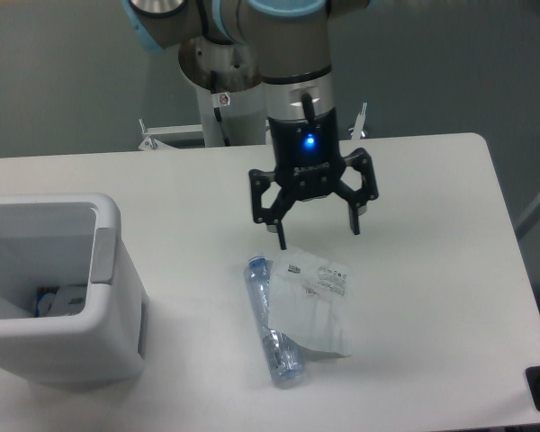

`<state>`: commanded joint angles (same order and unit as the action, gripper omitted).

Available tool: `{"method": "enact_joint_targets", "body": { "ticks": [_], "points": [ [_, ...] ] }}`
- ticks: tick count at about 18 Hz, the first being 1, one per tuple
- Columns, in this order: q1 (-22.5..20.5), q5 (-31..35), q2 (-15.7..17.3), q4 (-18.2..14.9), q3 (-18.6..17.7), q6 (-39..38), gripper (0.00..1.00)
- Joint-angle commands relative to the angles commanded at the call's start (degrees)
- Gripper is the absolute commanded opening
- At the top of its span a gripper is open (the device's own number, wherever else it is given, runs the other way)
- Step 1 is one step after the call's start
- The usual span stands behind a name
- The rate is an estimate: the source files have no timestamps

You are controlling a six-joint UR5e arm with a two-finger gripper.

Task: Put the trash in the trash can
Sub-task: 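Lower the open gripper toward the clear plastic bag on the table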

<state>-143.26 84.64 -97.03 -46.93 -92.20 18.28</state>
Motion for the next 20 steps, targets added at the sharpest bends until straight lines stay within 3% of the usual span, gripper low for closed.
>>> {"method": "enact_joint_targets", "body": {
  "ticks": [3,8,15,20],
  "points": [
    [-0.1,0.2,-0.5,0.3,-0.1,3.9,1.0],
    [-1.5,2.5,-1.3,1.1,-0.8,4.0,1.0],
    [-1.7,3.2,-5.4,2.6,-2.9,3.2,1.0],
    [-1.7,5.7,-7.0,2.5,-7.8,21.0,1.0]
  ]
}}
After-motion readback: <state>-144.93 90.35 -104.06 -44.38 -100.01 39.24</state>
